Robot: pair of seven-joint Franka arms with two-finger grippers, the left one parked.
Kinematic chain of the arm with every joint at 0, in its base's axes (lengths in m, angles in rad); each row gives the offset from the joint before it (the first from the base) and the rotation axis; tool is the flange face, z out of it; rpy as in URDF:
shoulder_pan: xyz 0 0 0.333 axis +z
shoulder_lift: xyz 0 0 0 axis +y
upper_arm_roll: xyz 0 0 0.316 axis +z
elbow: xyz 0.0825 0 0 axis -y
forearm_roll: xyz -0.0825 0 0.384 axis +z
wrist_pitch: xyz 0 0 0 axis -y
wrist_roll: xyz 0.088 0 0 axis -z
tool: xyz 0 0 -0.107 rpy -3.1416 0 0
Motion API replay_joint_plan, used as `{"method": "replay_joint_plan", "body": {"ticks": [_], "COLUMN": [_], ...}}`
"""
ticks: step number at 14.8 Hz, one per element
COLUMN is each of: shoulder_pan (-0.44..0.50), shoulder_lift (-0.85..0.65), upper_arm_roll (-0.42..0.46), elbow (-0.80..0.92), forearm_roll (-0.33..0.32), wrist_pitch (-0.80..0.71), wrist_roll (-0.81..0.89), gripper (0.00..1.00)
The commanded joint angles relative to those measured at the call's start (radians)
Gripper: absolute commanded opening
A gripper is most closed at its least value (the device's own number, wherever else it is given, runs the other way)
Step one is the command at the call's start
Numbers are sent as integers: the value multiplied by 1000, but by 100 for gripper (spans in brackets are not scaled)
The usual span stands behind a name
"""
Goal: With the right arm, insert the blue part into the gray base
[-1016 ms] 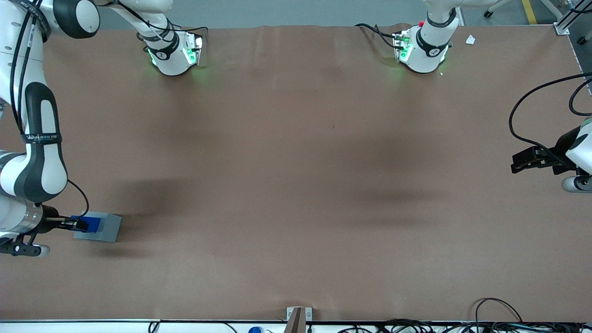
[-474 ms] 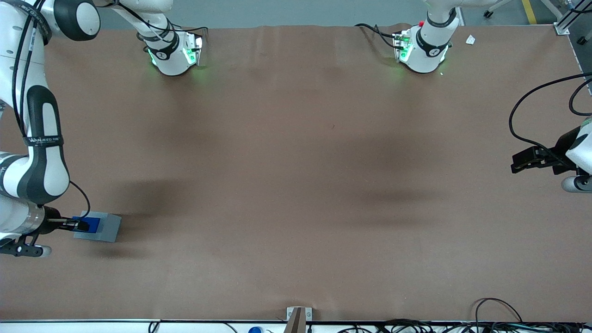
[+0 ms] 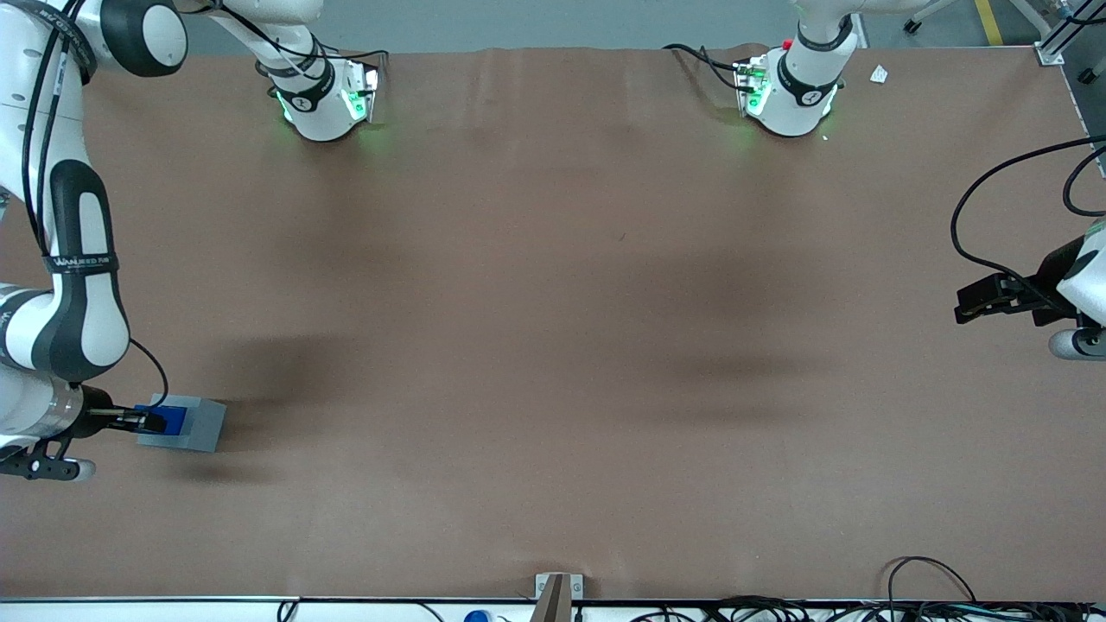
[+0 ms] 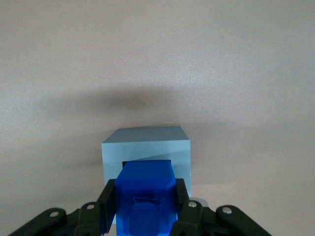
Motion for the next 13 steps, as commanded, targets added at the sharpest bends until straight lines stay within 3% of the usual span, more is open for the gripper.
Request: {"method": "replay_joint_plan", "body": {"ticks": [1, 7, 13], "shoulder_pan": [-16, -11, -2], "shoulder_lift": [34, 11, -175], "upper_arm_roll": [9, 11, 8], "elbow": [5, 8, -6], "forearm_roll": [8, 33, 40], "wrist_pitch": [27, 8, -274], "wrist_roll": [-9, -4, 11], "gripper": [100, 100, 100]}}
